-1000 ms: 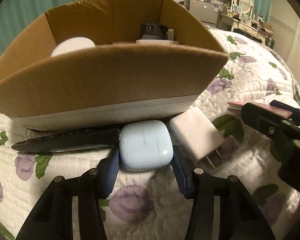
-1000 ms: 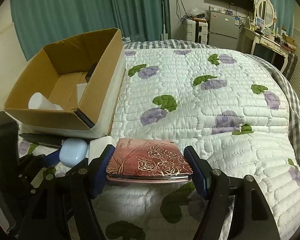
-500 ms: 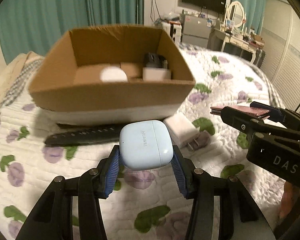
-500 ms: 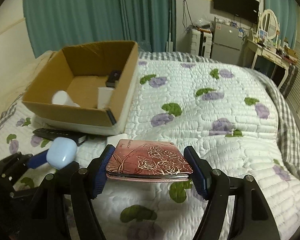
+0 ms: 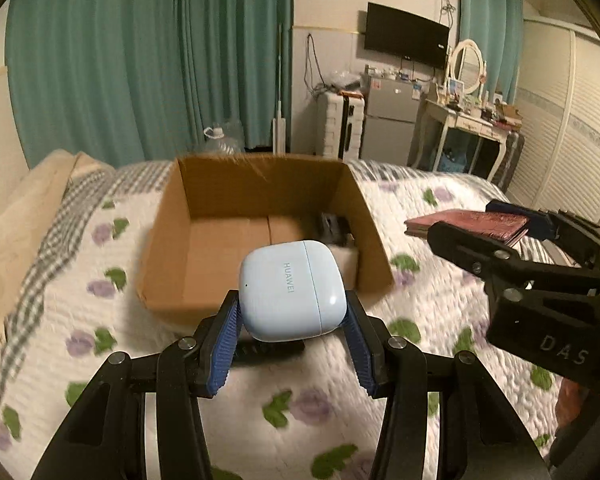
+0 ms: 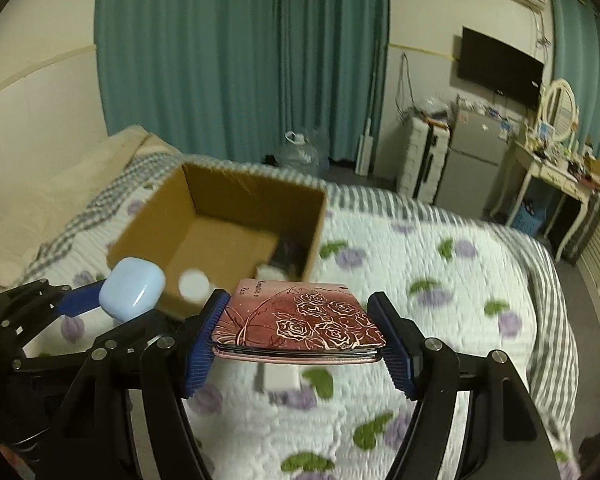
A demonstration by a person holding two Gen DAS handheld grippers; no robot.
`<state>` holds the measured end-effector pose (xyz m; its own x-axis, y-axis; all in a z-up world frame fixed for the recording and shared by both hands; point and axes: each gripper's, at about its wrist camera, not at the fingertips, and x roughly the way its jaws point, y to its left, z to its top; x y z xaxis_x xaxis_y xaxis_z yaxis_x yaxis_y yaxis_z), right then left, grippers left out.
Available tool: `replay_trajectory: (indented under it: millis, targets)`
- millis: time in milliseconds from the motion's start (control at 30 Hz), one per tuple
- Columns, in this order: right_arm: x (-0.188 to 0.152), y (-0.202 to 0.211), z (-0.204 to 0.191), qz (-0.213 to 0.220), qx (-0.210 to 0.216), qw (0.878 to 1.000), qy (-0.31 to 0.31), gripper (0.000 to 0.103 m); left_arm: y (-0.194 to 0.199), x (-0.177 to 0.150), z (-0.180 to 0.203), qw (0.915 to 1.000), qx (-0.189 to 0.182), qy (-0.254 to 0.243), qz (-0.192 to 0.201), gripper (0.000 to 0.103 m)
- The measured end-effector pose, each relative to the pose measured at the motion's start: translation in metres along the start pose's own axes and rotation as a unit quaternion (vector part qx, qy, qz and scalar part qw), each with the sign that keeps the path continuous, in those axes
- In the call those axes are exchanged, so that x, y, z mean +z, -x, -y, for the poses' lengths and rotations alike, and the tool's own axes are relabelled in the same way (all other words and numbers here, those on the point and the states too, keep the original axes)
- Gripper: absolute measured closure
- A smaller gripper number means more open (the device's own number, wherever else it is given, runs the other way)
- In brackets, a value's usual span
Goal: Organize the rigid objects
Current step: 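Lift the blue earbud case into the box with the left gripper while the right carries the card case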
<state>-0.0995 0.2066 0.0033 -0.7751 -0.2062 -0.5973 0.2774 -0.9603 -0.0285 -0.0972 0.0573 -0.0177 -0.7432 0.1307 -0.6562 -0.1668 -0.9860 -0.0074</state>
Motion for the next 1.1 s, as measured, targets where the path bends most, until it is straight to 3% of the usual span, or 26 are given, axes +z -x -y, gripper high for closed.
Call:
replay_trajectory:
  millis: [300,667,933,1100]
  targets:
    - [0.043,-0.035,0.000,0.029,0.020,0.999,0.008,0.032,-0.049,0.042,-0.028,0.9998,0.018,-0.004,-0.008,0.052]
    - [0.040,-0.099,0.016,0.007,0.029,0.999,-0.013,0.032,-0.118,0.044,-0.038,0.9983,0.038,-0.007,-0.044,0.052]
    - [0.039,-0.116,0.015,-0.003,0.028,0.999,-0.019,0.032,-0.131,0.038,-0.042,0.9964,0.041,0.011,-0.074,0.044]
    - [0.047,-0.108,0.012,0.003,0.024,1.000,-0.013,0.032,-0.108,0.047,-0.041,0.9981,0.036,0.001,-0.049,0.042]
